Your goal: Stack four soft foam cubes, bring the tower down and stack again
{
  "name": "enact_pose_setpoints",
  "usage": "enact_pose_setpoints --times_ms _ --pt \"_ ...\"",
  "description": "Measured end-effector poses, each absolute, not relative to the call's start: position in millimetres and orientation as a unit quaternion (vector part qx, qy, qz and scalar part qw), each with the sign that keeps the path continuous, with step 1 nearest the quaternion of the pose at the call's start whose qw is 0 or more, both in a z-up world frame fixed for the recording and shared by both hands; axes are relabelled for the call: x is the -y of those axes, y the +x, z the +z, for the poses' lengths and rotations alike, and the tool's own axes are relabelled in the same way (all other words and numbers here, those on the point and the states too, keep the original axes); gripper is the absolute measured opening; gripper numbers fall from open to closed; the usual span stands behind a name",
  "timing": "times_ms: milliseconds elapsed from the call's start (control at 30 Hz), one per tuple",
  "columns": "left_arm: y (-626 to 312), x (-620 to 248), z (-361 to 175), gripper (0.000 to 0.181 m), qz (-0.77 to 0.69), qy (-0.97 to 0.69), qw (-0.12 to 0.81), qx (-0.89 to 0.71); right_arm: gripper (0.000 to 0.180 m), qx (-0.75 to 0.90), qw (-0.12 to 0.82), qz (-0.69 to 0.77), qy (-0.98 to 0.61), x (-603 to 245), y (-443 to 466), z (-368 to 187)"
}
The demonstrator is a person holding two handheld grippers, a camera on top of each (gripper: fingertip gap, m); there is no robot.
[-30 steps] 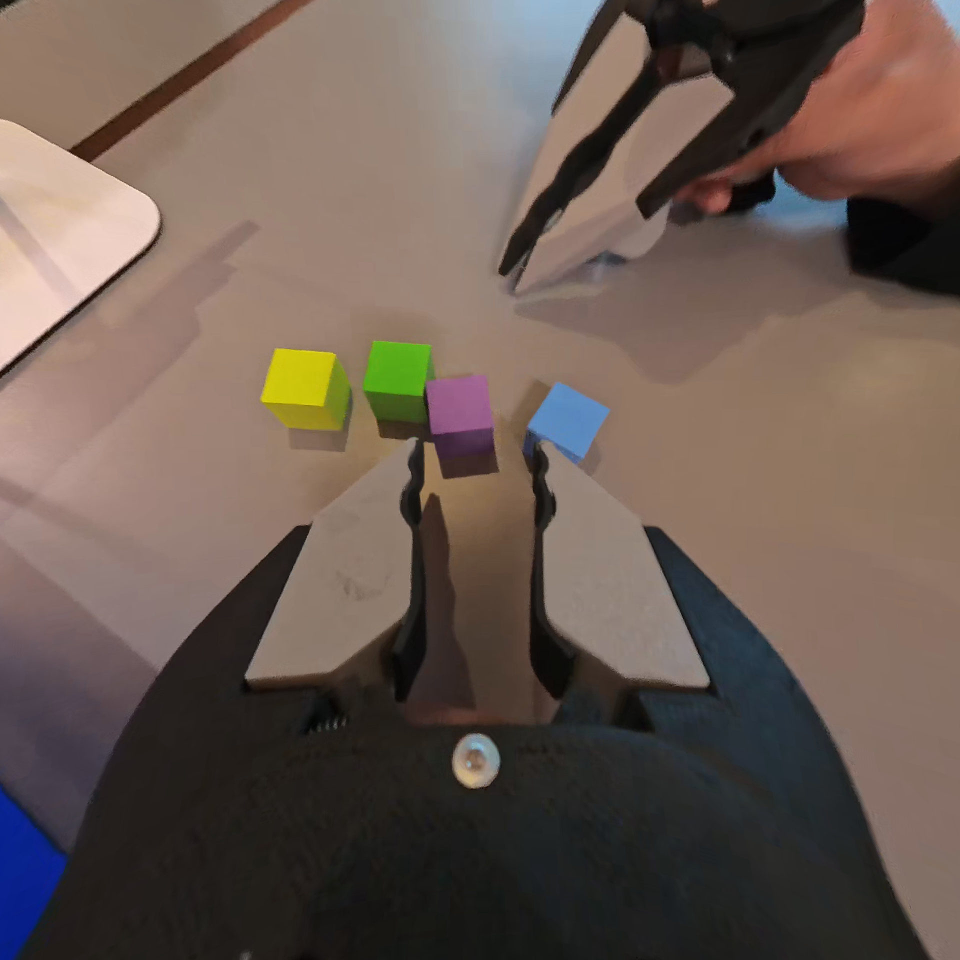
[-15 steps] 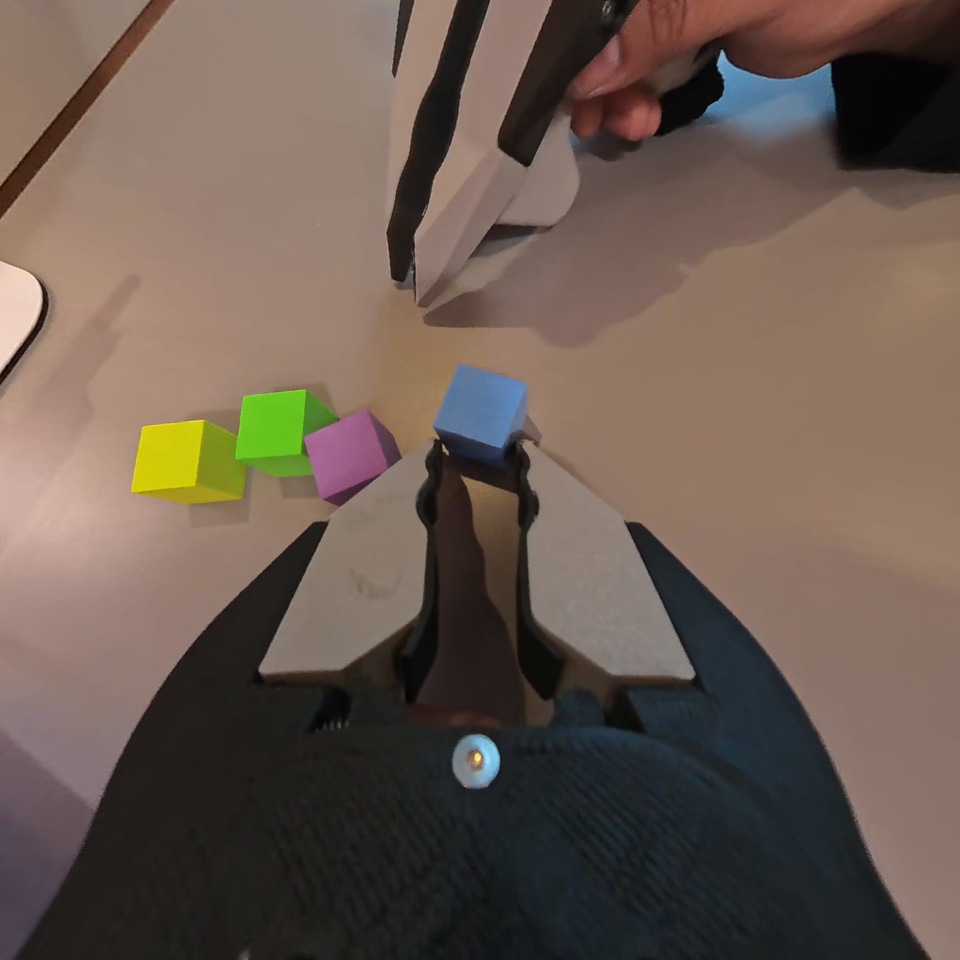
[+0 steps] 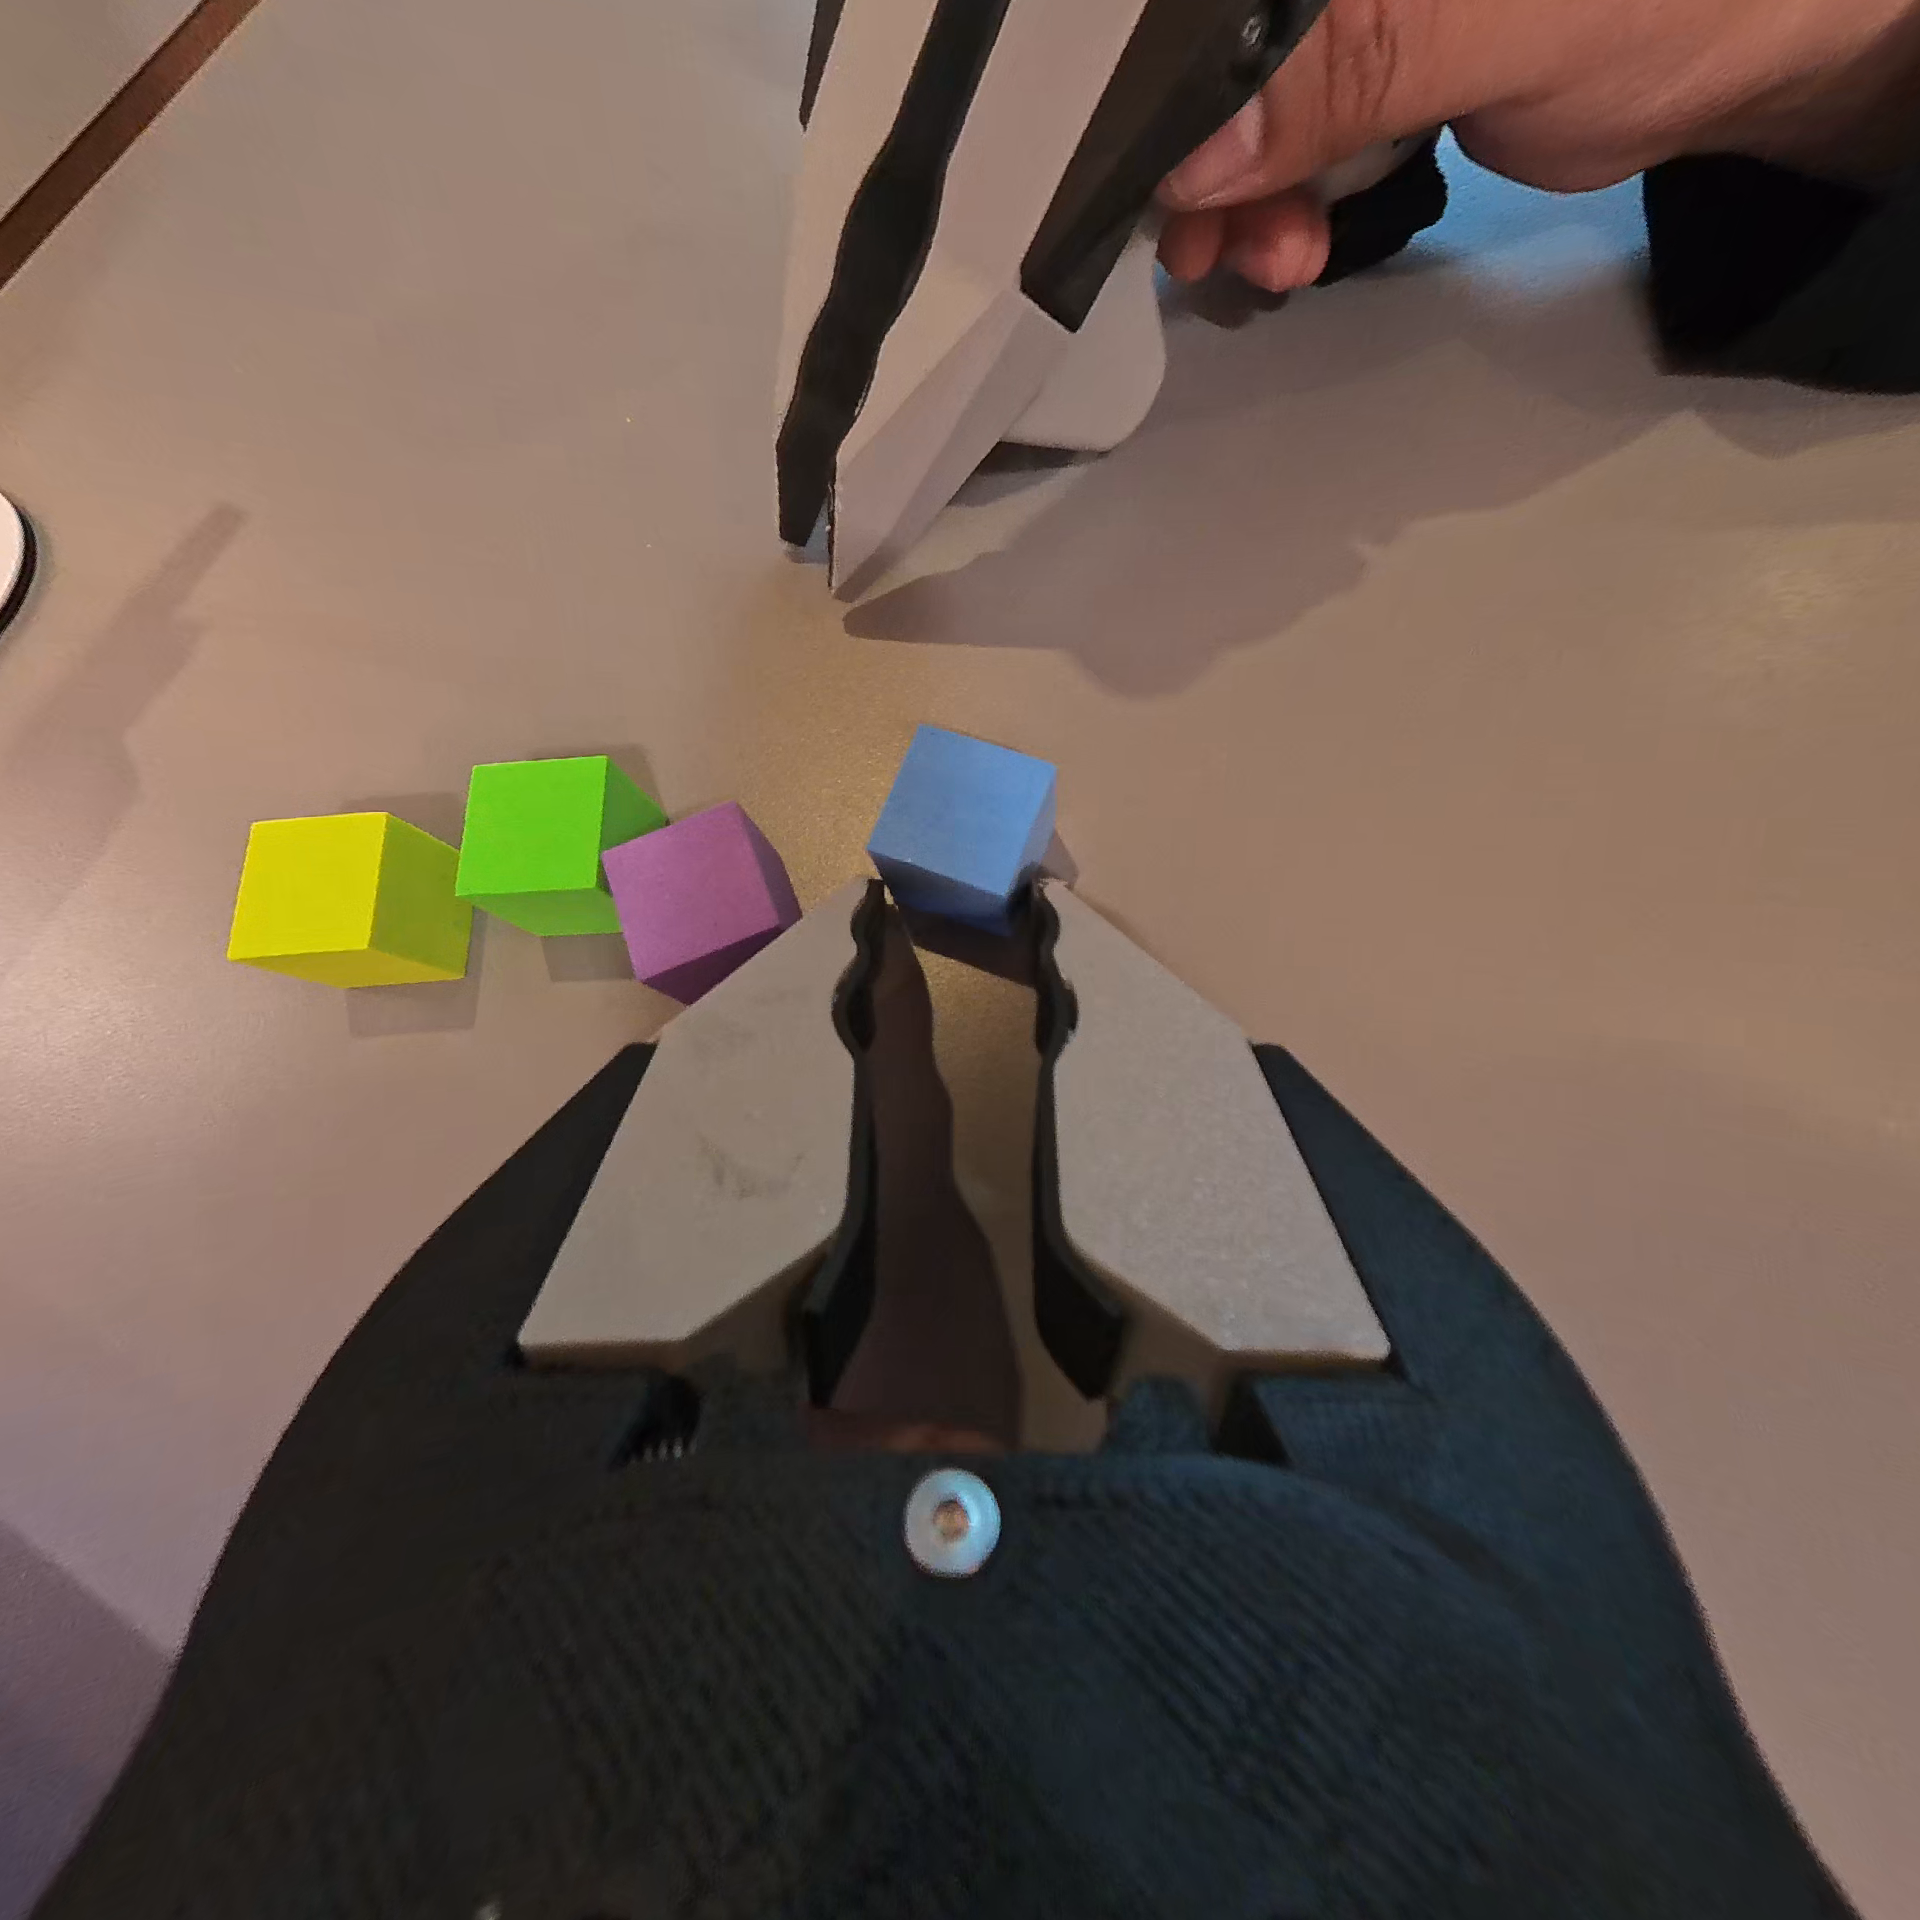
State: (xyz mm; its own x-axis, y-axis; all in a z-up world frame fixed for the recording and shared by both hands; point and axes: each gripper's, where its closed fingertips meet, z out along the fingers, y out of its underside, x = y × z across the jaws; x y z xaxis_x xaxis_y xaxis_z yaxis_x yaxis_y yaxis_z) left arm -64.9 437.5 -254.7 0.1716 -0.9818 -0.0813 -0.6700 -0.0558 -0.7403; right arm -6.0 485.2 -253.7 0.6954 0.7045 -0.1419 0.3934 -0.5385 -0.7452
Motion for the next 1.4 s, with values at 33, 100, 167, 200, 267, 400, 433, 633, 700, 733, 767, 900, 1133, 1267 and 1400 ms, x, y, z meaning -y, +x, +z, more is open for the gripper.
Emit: enact_pose_setpoints --times_ms 33,100,167,200,267,400,433,633,700,733,767,900,1133,1267,1400 --pt "-65 -438 -255 0.026 -0.233 -0.689 0.334 -0.599 0.016 0.323 0.355 0.22 -0.849 -485 -6 -254" --pt "-65 -439 -255 0.027 -0.234 -0.692 0.334 -0.596 0.016 0.322 0.354 0.222 -0.849 -485 -6 -254" --pt "-66 -440 -255 0.03 -0.235 -0.697 0.333 -0.591 0.017 0.32 0.353 0.226 -0.85 -485 -7 -253" --pt "-66 -442 -255 0.025 -0.234 -0.7 0.333 -0.587 0.018 0.319 0.353 0.228 -0.85 -485 -7 -253" --pt "-66 -452 -255 0.016 -0.21 -0.703 0.351 -0.582 0.018 0.317 0.351 0.232 -0.85 -484 -7 -253" --pt "-67 -477 -240 0.008 -0.137 -0.688 0.442 -0.559 0.019 0.316 0.351 0.233 -0.85 -484 -7 -253" --pt "-69 -480 -237 0.003 -0.13 -0.688 0.453 -0.551 0.019 0.317 0.351 0.232 -0.85 -484 -7 -253" --pt "-76 -491 -234 0.013 -0.13 -0.708 0.46 -0.52 0.019 0.317 0.352 0.231 -0.85 -484 -7 -253" --pt "-80 -496 -234 0.013 -0.127 -0.717 0.459 -0.508 0.019 0.318 0.352 0.23 -0.85 -484 -7 -253" --pt "-82 -498 -235 0.013 -0.125 -0.723 0.457 -0.504 0.019 0.318 0.352 0.23 -0.85 -484 -7 -253" --pt "-84 -501 -236 0.013 -0.122 -0.728 0.454 -0.499 0.019 0.318 0.353 0.229 -0.85 -484 -7 -253" --pt "-101 -515 -242 0.014 -0.078 -0.749 0.449 -0.481 0.019 0.319 0.353 0.227 -0.85 -484 -7 -253" --pt "-113 -529 -237 0.018 -0.079 -0.763 0.46 -0.446 0.019 0.319 0.353 0.226 -0.85 -484 -7 -253" --pt "-100 -522 -222 0.021 -0.134 -0.741 0.487 -0.442 0.019 0.319 0.353 0.227 -0.85 -484 -7 -253" --pt "-88 -511 -220 0.027 -0.19 -0.745 0.469 -0.435 0.019 0.319 0.353 0.226 -0.85 -484 -8 -253"
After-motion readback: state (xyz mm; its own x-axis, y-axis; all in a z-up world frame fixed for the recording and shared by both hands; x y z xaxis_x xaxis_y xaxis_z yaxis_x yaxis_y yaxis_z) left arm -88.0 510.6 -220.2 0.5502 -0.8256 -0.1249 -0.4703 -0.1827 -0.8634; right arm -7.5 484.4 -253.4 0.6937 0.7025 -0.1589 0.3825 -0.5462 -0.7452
